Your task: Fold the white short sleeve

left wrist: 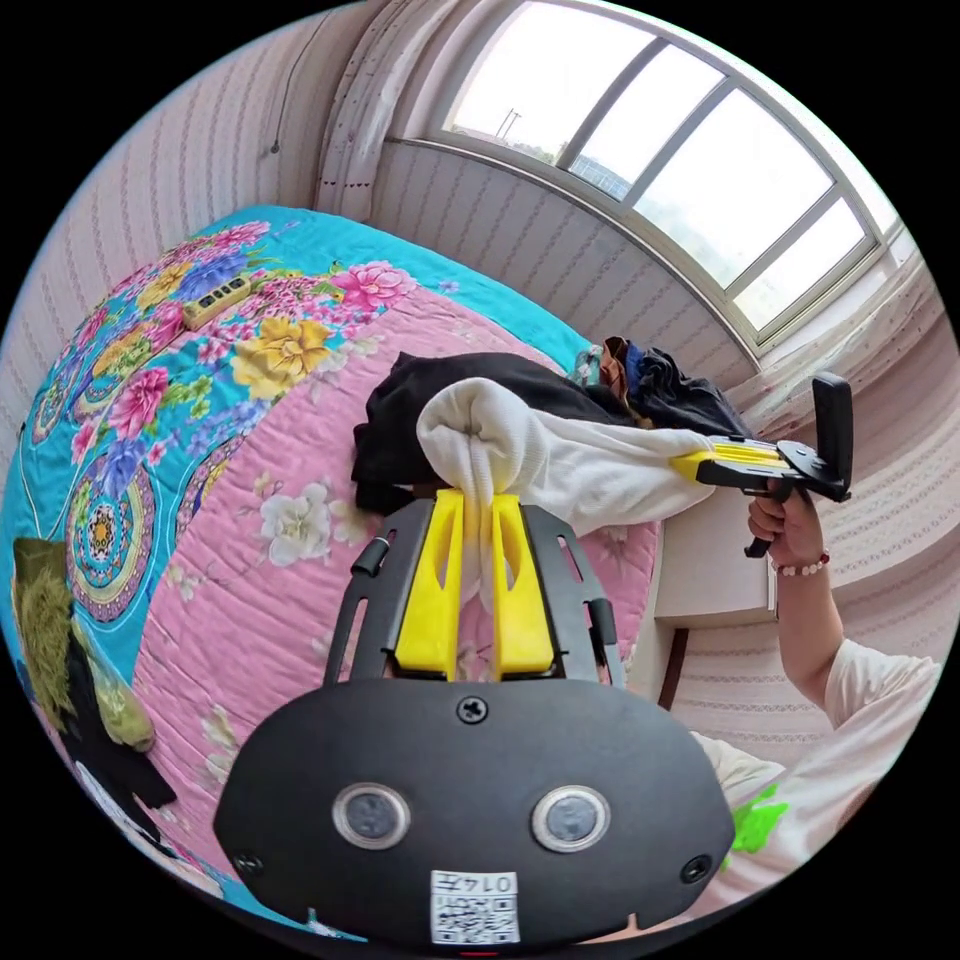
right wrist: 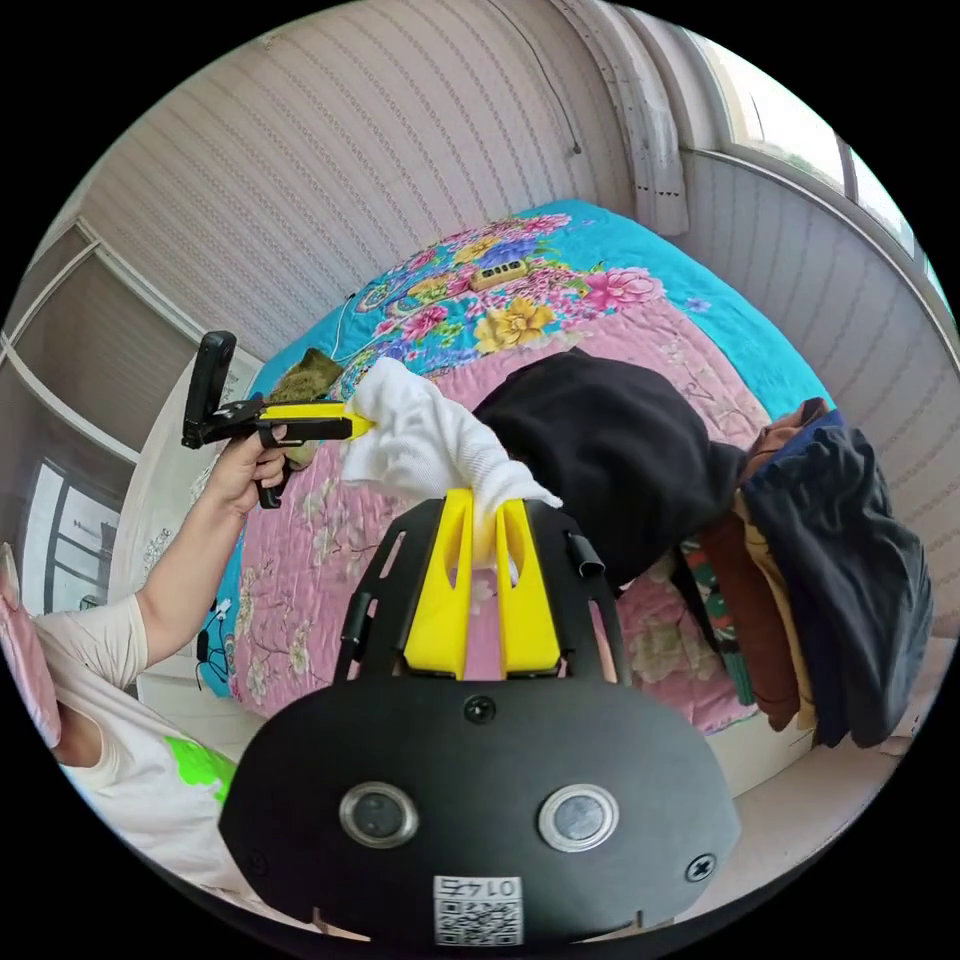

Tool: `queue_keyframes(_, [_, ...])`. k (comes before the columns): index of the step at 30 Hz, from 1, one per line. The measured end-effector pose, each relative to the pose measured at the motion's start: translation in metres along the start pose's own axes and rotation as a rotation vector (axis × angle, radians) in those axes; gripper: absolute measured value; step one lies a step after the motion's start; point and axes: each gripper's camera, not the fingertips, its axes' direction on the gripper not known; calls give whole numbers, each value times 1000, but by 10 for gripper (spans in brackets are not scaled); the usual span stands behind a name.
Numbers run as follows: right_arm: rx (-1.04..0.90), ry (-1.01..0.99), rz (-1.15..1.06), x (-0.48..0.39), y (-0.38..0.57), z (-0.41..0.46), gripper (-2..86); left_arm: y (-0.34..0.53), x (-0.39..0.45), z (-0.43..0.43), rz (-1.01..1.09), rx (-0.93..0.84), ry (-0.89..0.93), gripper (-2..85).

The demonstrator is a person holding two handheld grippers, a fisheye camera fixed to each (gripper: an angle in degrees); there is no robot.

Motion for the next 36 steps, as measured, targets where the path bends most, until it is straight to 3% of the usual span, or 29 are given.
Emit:
queue_keyframes(6, [-13,89,80,56,-23,0,37,-130,3,72,15,-42,2,53])
queue_keyframes(11, [-88,-7,159,91,-18,23,69,-190,-6,138,24,-273,-36,69])
queue_keyframes(17, [-66,-66,174,96,4,-20,110,-234,-26,139,-31,-261,120,81])
queue_keyframes(23, [23,-14,184,98,-12,-67,121,-264,-30,140,-19,-251,143,76])
queue_keyframes(28, [-180,41,154,88,-53,-29,106,-286,-27,146,-15,-254,151,72])
queue_keyframes(29, [-242,6,146,86,-58,-20,71,-292,-26,148,-14,-256,155,69])
queue_keyframes(35, [50,216,81,52,-68,-97,46,-324,-13,137,68,-168,130,50])
queue_keyframes(36, [25,238,96,58,-73,-92,57,-328,-12,137,70,-166,124,48])
